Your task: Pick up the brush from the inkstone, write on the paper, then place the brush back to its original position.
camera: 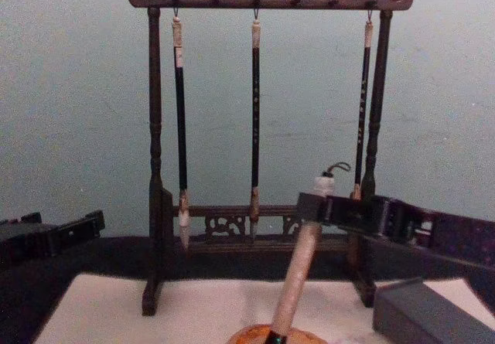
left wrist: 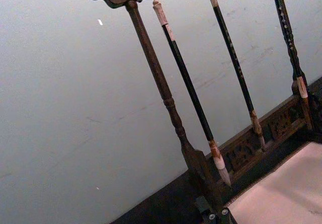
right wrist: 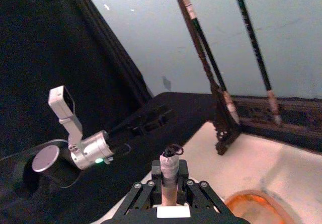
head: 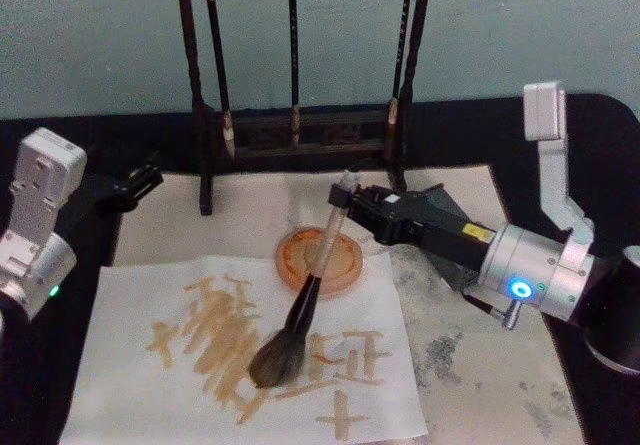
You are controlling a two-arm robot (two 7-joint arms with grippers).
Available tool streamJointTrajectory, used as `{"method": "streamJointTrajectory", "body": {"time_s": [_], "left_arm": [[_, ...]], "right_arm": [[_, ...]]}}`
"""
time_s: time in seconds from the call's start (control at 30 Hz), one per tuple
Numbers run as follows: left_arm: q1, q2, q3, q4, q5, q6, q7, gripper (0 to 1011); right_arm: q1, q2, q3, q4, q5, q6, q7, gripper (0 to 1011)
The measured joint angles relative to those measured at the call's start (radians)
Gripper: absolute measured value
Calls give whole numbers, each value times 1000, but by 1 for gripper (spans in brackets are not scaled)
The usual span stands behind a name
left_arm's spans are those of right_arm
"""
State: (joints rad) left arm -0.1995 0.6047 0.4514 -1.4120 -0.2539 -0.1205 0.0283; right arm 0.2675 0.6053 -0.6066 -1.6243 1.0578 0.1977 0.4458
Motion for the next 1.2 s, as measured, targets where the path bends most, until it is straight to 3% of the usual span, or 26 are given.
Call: {"method": "streamJointTrajectory", "body": {"time_s": [0.87, 1.2], "left_arm": [[0, 0, 0, 0, 0, 0, 0, 1002], [0, 0, 0, 0, 0, 0, 0, 1002]], "right_arm": [[-89, 89, 106, -43, 50, -33, -12, 185], [-95, 89, 127, -70, 101, -37, 13, 185]]}}
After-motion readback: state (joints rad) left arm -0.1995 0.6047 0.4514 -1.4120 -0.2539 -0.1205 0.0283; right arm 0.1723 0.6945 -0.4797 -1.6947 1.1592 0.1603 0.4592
